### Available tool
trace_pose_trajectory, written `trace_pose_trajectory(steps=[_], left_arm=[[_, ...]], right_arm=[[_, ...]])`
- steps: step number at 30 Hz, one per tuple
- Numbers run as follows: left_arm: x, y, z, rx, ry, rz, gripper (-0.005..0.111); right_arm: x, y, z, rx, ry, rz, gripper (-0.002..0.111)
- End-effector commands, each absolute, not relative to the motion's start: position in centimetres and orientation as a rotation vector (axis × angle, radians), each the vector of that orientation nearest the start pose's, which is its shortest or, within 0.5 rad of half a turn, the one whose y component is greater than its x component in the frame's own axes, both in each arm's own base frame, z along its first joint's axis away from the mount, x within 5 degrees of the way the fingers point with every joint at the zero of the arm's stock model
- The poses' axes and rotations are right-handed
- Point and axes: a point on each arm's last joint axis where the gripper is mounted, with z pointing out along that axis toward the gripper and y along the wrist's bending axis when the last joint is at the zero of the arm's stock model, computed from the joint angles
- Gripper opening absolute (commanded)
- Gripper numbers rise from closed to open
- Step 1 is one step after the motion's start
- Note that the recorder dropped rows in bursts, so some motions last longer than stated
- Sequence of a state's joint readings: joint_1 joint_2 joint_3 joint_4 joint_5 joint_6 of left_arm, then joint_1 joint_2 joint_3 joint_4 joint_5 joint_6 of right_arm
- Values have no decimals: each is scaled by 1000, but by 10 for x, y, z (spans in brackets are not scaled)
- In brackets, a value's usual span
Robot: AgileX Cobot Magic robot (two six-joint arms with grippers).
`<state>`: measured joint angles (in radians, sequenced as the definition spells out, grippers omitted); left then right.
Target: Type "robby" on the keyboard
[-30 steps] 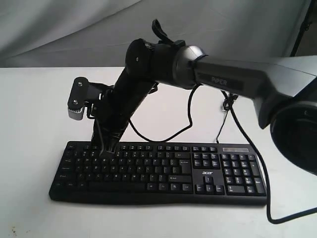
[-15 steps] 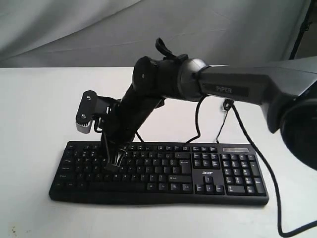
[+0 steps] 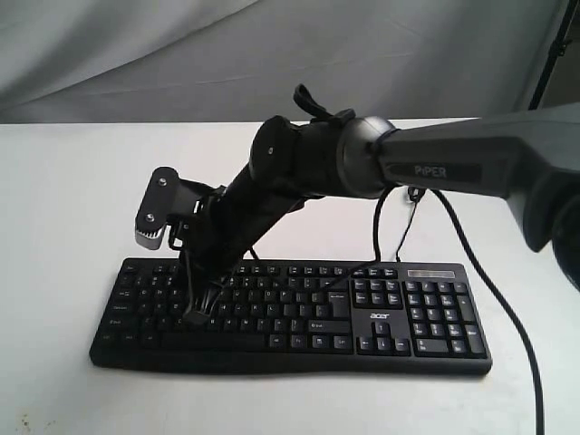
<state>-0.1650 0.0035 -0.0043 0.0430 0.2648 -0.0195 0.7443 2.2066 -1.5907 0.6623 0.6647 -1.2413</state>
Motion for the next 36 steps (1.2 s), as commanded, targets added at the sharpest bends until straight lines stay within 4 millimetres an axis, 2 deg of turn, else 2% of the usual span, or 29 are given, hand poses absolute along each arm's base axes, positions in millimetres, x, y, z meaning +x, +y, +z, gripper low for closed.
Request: trace_pose_trajectory(steps=[1, 36], left_arm=[[55, -8, 190, 161, 1736, -97, 0], [55, -8, 190, 161, 1736, -97, 0]], right_arm=[[319, 343, 141, -1820, 1879, 527, 0], [322, 344, 130, -1800, 1901, 515, 0]])
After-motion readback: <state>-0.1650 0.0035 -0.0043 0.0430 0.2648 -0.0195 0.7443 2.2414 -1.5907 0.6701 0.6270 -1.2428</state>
